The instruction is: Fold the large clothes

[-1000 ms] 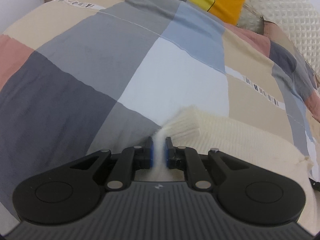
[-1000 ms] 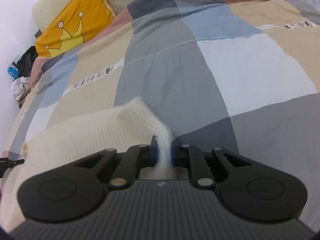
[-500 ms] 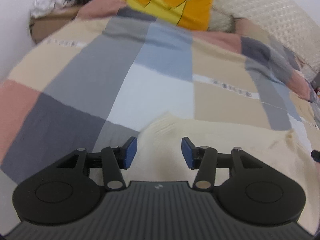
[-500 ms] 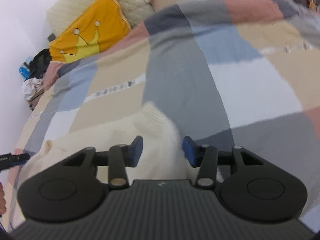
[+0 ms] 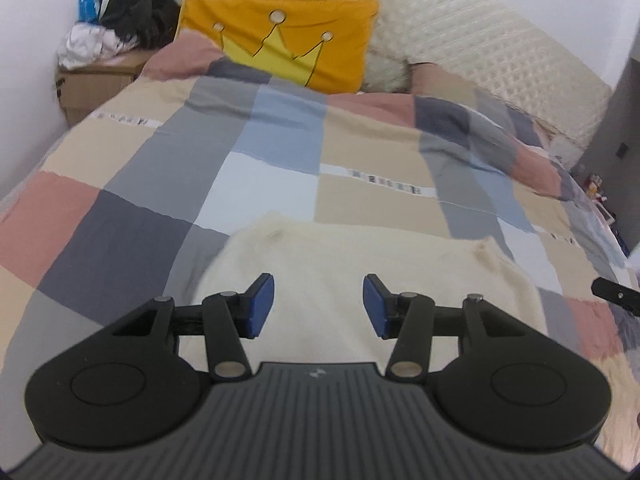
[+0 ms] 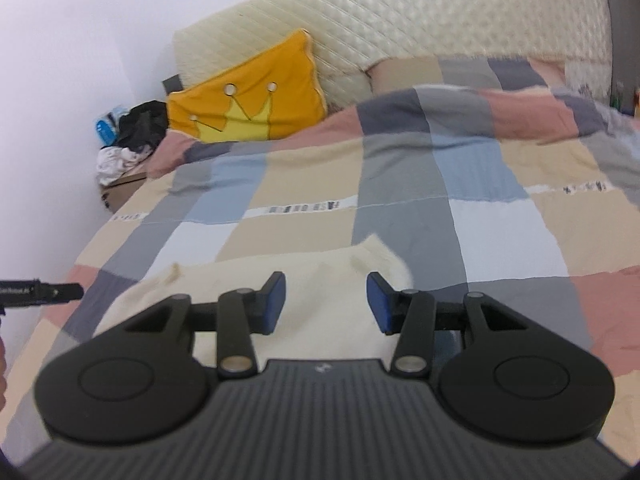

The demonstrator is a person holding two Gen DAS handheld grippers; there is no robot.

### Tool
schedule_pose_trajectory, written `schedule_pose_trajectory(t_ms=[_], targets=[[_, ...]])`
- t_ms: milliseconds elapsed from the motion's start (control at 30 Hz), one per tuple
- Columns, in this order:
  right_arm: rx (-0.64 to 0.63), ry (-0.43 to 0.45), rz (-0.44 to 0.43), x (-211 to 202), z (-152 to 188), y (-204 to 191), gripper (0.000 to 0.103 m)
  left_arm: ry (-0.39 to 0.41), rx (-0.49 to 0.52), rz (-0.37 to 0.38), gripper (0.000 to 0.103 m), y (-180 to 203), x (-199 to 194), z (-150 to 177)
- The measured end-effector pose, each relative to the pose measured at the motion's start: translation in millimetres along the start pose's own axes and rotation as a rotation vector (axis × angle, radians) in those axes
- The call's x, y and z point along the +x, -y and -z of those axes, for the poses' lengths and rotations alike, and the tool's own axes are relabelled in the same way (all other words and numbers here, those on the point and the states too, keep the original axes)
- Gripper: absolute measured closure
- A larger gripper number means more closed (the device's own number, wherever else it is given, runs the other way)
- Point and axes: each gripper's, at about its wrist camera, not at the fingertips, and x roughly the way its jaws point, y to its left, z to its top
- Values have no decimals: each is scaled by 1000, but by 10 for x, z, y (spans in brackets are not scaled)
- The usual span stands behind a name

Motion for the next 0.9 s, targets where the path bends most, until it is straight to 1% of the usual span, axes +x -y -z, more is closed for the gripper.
schedule_pose_trajectory(t_ms=[133,267,367,467,567,700,800,900], targets=[[-39,20,-13,-300,136,-173,55,31,34,-4,48,141,-361,227],[-23,43,-46,-572,274,-289,55,52,45,6,48,253,-685,484],[-13,62,-62,-754,402,-381,55,63,35,29,48,307,-914,687],[-14,81,-74,-931,554,-492,55,78,49,52,48,343,-1112,889],[-50,110,-68,-1079,694,-604,55,106,77,32,48,337,-1279,1070],[-62,123,-70,-1187,856,-727,54,117,88,32,48,306,-1413,1269],[-6,97,-93,-1163,977,-763,55,113,65,37,48,250,-1425,1375],[47,54,-116,-1075,1110,-780,55,92,35,64,48,186,-1331,1463]])
